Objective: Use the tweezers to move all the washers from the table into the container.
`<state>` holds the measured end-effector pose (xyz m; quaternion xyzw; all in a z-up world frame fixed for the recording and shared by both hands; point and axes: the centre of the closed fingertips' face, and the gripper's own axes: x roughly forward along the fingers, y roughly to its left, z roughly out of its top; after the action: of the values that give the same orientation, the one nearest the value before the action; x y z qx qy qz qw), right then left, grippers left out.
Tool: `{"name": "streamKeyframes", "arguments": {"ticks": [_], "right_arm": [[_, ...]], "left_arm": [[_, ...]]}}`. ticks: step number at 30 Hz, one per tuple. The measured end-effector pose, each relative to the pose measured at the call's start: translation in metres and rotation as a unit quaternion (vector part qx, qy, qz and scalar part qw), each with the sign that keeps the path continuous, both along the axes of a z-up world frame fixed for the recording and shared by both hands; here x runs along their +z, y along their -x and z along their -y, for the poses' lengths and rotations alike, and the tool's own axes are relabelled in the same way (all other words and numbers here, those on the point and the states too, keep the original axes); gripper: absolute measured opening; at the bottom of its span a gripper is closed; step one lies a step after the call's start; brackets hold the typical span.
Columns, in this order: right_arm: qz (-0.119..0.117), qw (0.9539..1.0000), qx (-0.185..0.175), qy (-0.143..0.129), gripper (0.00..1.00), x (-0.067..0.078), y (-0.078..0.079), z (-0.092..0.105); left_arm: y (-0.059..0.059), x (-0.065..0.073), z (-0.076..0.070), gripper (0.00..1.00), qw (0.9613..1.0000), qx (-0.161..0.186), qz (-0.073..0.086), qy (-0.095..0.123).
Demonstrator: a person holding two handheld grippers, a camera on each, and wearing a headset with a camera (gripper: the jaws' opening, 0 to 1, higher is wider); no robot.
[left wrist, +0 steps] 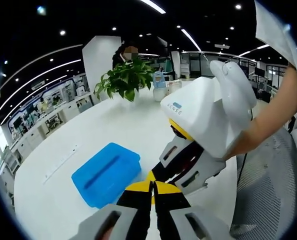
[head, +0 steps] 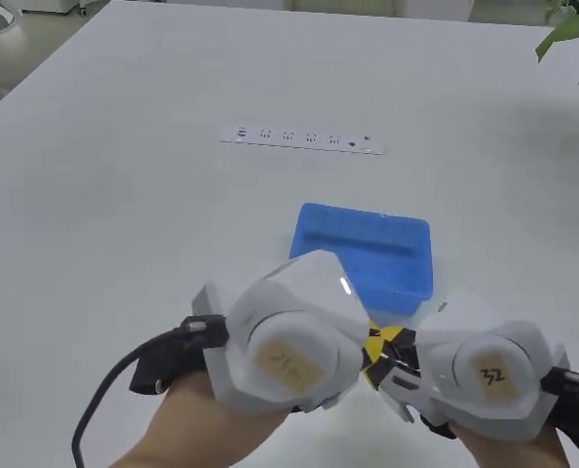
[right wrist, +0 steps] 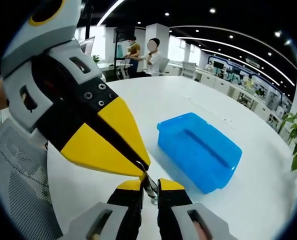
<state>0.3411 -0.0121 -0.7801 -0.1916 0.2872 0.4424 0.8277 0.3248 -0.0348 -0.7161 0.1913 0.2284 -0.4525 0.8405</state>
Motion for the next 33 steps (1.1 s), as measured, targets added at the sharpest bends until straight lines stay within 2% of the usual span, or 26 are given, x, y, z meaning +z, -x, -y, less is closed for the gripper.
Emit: {"name": "streamKeyframes", "arguments": {"ticks": [2,4,6,11,15,17,20,22,24,27,30,33], "right_arm": [[0.000,1.0000,0.001,-0.004,0.06,-0.001,0.001,0.000],[-0.005,0.9999,-0.002,-0.013,0.06,-0.001,0.001,-0.001],[-0.005,0.9999,-0.005,-0.012,0.06,0.000,0.000,0.000],[-0.005,0.9999,-0.005,-0.016,0.04,0.001,0.000,0.002],[0.003,0.9999,-0.009,-0.009,0.03,0.001,-0.002,0.007],[0.002,0.9998,-0.012,-0.014,0.03,0.001,-0.002,0.008],[0.004,0.9999,-0.012,-0.011,0.03,0.001,-0.002,0.009],[0.005,0.9999,-0.012,-0.011,0.03,0.001,-0.002,0.009],[0.005,0.9998,-0.013,-0.011,0.03,0.001,-0.001,0.009],[0.006,0.9998,-0.013,-0.011,0.03,0.000,-0.001,0.008],[0.009,0.9999,-0.011,-0.008,0.03,0.000,-0.001,0.007],[0.012,0.9999,-0.008,-0.005,0.03,-0.001,-0.001,0.007]], "left_arm": [[0.000,0.000,-0.002,0.00,0.9998,0.012,-0.015,0.010],[0.000,0.000,-0.004,0.00,0.9996,0.018,-0.021,0.012],[0.000,0.000,-0.004,0.00,0.9991,0.025,-0.029,0.017],[-0.001,0.003,-0.008,0.00,0.9987,0.035,-0.026,0.024],[-0.002,0.003,-0.009,0.00,0.9976,0.048,-0.038,0.034],[-0.003,0.003,-0.007,0.00,0.9967,0.052,-0.043,0.044],[-0.002,0.008,-0.002,0.00,0.9966,0.045,-0.040,0.056],[0.000,0.011,0.003,0.04,0.9960,0.036,-0.046,0.067],[0.000,0.008,0.005,0.07,0.9957,0.038,-0.053,0.066],[-0.001,0.004,0.005,0.05,0.9961,0.041,-0.052,0.059],[-0.002,0.003,0.007,0.03,0.9958,0.040,-0.058,0.059],[-0.004,0.002,0.007,0.00,0.9970,0.039,-0.047,0.048]]}}
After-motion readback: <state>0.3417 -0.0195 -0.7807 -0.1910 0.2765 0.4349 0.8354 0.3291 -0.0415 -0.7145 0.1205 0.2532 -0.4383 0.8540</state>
